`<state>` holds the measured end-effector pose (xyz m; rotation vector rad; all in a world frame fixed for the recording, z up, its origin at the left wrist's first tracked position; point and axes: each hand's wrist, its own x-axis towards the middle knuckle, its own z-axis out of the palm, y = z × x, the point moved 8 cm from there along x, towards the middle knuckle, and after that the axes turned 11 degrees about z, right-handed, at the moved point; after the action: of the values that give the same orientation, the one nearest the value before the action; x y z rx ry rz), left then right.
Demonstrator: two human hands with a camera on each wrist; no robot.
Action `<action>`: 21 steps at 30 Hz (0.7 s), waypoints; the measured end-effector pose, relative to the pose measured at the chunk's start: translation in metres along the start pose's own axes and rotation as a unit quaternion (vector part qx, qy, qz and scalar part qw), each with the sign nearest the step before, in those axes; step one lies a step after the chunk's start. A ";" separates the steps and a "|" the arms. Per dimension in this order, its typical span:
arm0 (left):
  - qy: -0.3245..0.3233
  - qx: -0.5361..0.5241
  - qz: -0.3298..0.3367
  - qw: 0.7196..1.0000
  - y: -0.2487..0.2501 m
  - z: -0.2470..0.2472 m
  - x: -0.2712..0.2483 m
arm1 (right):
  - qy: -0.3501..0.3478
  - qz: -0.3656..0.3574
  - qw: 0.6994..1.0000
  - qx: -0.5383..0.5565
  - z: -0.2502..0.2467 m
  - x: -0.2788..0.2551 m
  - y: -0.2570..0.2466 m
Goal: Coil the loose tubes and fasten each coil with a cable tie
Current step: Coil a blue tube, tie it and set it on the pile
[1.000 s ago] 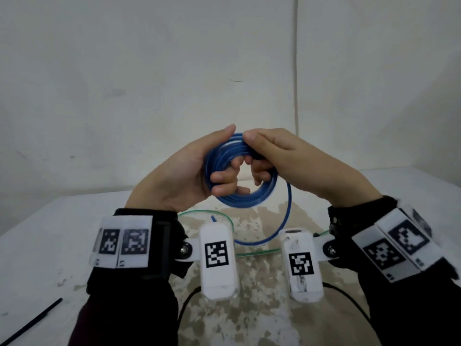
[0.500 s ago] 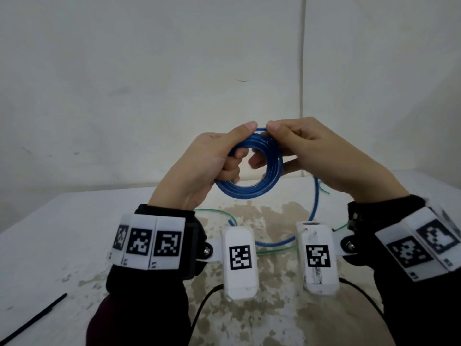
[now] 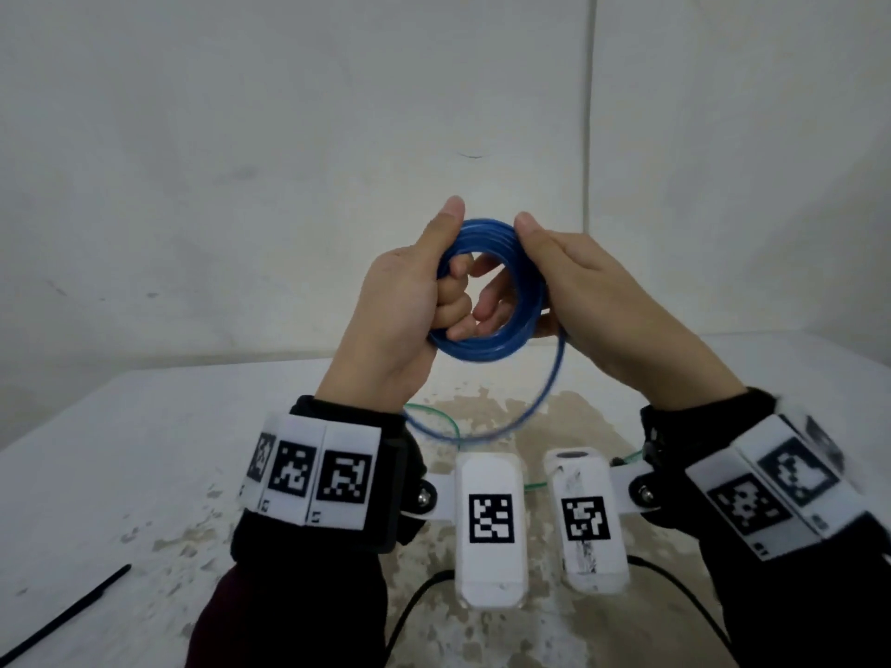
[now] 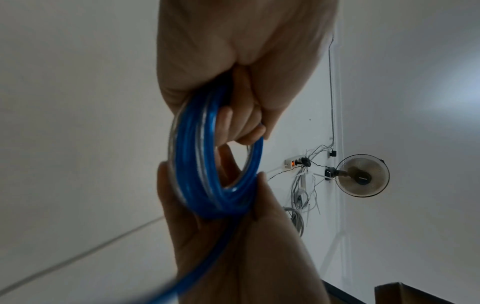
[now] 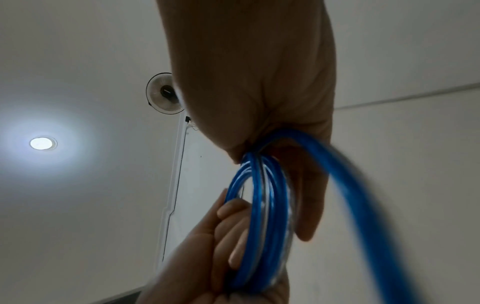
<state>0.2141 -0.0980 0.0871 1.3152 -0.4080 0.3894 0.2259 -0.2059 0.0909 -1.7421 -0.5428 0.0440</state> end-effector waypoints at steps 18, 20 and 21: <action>-0.034 -0.055 -0.027 0.998 -0.005 -0.003 0.003 | 0.002 -0.009 0.995 0.100 0.003 0.004 0.000; -0.024 -0.078 -0.021 0.996 -0.009 0.002 0.004 | -0.006 -0.004 0.994 0.112 0.000 0.005 0.001; -0.039 -0.089 -0.031 0.995 -0.012 0.007 0.003 | -0.007 -0.004 0.993 0.115 -0.002 0.004 0.002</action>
<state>0.2225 -0.1070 0.0800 1.1694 -0.4563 0.2442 0.2310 -0.2060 0.0908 -1.5165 -0.5332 0.1084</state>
